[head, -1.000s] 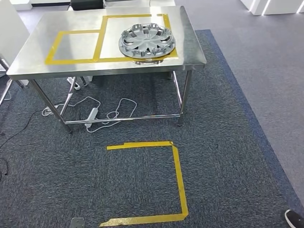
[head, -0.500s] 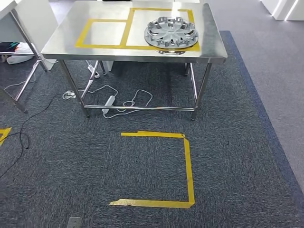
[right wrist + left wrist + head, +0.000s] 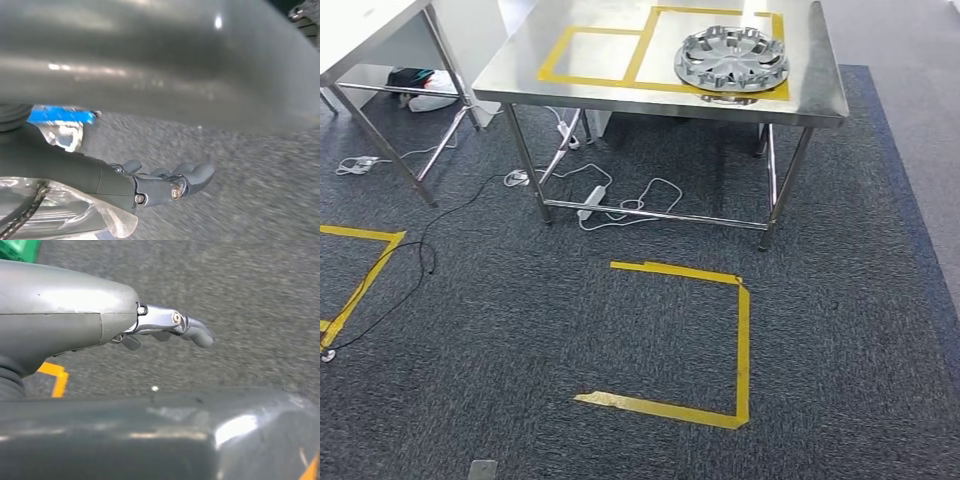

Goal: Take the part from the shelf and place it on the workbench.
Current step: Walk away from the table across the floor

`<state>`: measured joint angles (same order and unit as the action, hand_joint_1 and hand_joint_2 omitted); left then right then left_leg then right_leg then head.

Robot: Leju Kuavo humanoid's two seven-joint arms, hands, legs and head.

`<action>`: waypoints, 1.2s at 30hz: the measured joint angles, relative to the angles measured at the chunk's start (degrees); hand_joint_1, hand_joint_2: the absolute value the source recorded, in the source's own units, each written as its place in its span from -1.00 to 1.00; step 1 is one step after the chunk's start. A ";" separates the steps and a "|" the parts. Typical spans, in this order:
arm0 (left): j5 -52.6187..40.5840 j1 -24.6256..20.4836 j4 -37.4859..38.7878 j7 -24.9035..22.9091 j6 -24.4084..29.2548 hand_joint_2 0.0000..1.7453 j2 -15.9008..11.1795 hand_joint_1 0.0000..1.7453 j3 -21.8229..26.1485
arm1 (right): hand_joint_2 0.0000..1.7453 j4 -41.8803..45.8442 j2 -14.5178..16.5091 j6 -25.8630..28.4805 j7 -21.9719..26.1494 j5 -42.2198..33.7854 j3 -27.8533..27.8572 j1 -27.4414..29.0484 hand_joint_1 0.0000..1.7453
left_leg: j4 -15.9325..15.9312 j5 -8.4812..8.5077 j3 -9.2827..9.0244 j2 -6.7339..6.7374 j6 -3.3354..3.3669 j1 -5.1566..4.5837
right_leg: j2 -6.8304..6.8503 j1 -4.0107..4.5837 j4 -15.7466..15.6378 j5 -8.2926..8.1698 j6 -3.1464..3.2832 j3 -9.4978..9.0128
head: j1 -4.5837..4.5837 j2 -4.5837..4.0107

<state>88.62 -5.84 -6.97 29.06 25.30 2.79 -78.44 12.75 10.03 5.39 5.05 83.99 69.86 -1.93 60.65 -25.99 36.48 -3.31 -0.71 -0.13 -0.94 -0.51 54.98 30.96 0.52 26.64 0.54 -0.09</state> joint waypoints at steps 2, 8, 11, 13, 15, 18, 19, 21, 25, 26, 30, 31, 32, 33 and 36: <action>-0.43 -0.01 0.00 -0.37 0.31 -1.00 0.05 -1.00 -0.37 | -1.00 -0.03 -0.10 0.09 0.72 0.35 -0.29 0.07 -1.00 | 7.24 -4.76 2.31 2.06 -0.59 0.21 | 1.77 0.14 0.01 -0.32 0.39 0.49 | 0.40 0.00; -2.24 1.12 0.00 -2.71 2.30 -1.00 0.25 -1.00 -2.18 | -1.00 -0.18 -0.34 -0.58 0.10 0.57 -0.83 0.24 -1.00 | 2.38 -3.49 -4.68 5.19 -0.20 0.29 | 6.42 0.63 0.15 -0.81 0.14 1.01 | 0.41 0.00; -2.79 1.32 0.00 -5.13 3.28 -1.00 0.39 -1.00 -3.22 | -1.00 -0.27 -0.44 -1.05 -0.40 -0.12 -0.83 0.46 -1.00 | -3.82 -2.58 -7.62 7.50 1.03 -0.39 | 8.33 1.12 0.52 -1.01 -0.55 1.14 | 0.39 0.00; -2.85 1.89 0.00 -6.26 3.67 -1.00 0.49 -1.00 -3.72 | -1.00 -0.27 -0.52 -1.20 -0.72 -0.53 -0.80 0.40 -1.00 | -4.30 -2.31 -7.20 6.53 1.77 -0.28 | 8.92 1.08 0.68 -0.92 -1.11 1.44 | 0.41 0.00; -2.83 2.25 0.02 -6.84 3.92 -1.00 0.59 -1.00 -4.05 | -1.00 -0.27 -0.67 -1.25 -0.92 -0.71 -0.76 0.43 -1.00 | -4.79 -1.74 -6.94 5.46 2.57 -0.01 | 6.27 0.79 3.07 1.01 -1.72 2.69 | 0.28 0.00; -2.78 1.90 0.02 -7.03 3.97 -1.00 0.90 -1.00 -4.36 | -1.00 -0.29 -0.79 -1.28 -1.25 -0.73 -0.74 0.93 -1.00 | -4.86 -1.10 -6.16 3.46 3.22 0.04 | 1.74 0.36 13.78 6.30 -2.34 7.68 | 0.03 0.00; -2.76 1.83 0.02 -6.96 3.95 -1.00 1.00 -1.00 -4.44 | -1.00 -0.31 -0.81 -1.27 -1.36 -0.74 -0.74 1.09 -1.00 | -4.79 -0.96 -5.95 2.75 3.22 0.02 | 1.33 0.31 16.40 6.96 -2.43 8.94 | 0.03 0.00; -2.76 1.84 0.02 -5.93 3.76 -1.00 1.09 -1.00 -4.50 | -1.00 -0.34 -0.94 -1.10 -1.28 -0.85 -0.67 1.18 -1.00 | -4.43 -0.76 -5.59 1.21 3.05 0.02 | 0.94 0.24 15.08 4.76 -2.51 8.40 | 0.03 0.00; -3.01 1.10 0.02 -2.04 3.21 -1.00 1.40 -1.00 -4.62 | -1.00 -0.34 -1.19 -0.83 -0.50 -0.79 -0.56 0.73 -1.00 | -3.07 -0.65 -4.42 -1.50 2.18 -0.12 | -3.68 -0.47 2.79 -0.31 -2.29 2.53 | 0.12 0.00; -2.97 0.91 0.02 -1.12 3.10 -1.00 1.46 -1.00 -4.65 | -1.00 -0.34 -1.19 -0.81 -0.38 -0.60 -0.56 0.68 -1.00 | -2.86 -0.53 -4.06 -2.08 1.82 -0.12 | -4.24 -0.47 2.22 -0.06 -2.08 2.33 | 0.14 0.00; -1.97 0.95 0.02 3.00 1.78 -1.00 1.00 -1.00 -4.63 | -1.00 -0.38 -1.05 0.12 0.24 0.90 -0.81 0.42 -1.00 | -1.32 -1.09 -2.63 -2.00 0.35 0.17 | -1.44 -0.38 1.93 -0.79 -0.51 2.04 | 0.26 0.00; -1.58 0.90 0.02 3.48 1.23 -1.00 0.72 -1.00 -4.57 | -1.00 -0.41 -0.89 0.68 0.41 1.37 -1.01 0.33 -1.00 | 0.90 -2.55 -1.68 -0.57 0.07 0.18 | -0.62 -0.43 1.86 -0.94 -0.25 2.12 | 0.40 0.00; -1.28 0.81 0.02 3.62 0.69 -1.00 0.45 -1.00 -4.50 | -1.00 -0.48 -0.66 1.27 0.52 1.84 -1.24 0.24 -1.00 | 4.19 -4.53 -0.31 1.01 -0.20 0.19 | 0.25 -0.35 1.87 -0.97 -0.11 2.19 | 0.53 0.00; -1.02 0.72 0.02 3.53 0.20 -1.00 0.20 -1.00 -4.43 | -1.00 -0.55 -0.41 1.79 0.57 2.23 -1.48 0.18 -1.00 | 8.01 -6.51 1.26 1.95 -0.43 0.27 | 1.16 -0.26 1.89 -0.97 -0.01 2.28 | 0.63 0.00; -0.47 1.01 0.04 2.56 -0.42 -1.00 -0.57 -1.00 -4.32 | -1.00 -0.78 0.03 2.53 0.56 2.87 -2.07 -0.14 -1.00 | 12.74 -7.72 2.69 2.76 -0.51 0.37 | 3.69 -0.03 1.91 -0.90 0.07 2.42 | 0.64 0.00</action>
<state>88.15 -4.84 -6.93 31.62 24.88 2.22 -82.76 11.98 10.06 7.92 5.61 86.87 67.79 -2.07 73.39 -33.71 39.17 -0.56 -1.22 0.24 2.76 -0.55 56.89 30.06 0.59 29.06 1.18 -0.09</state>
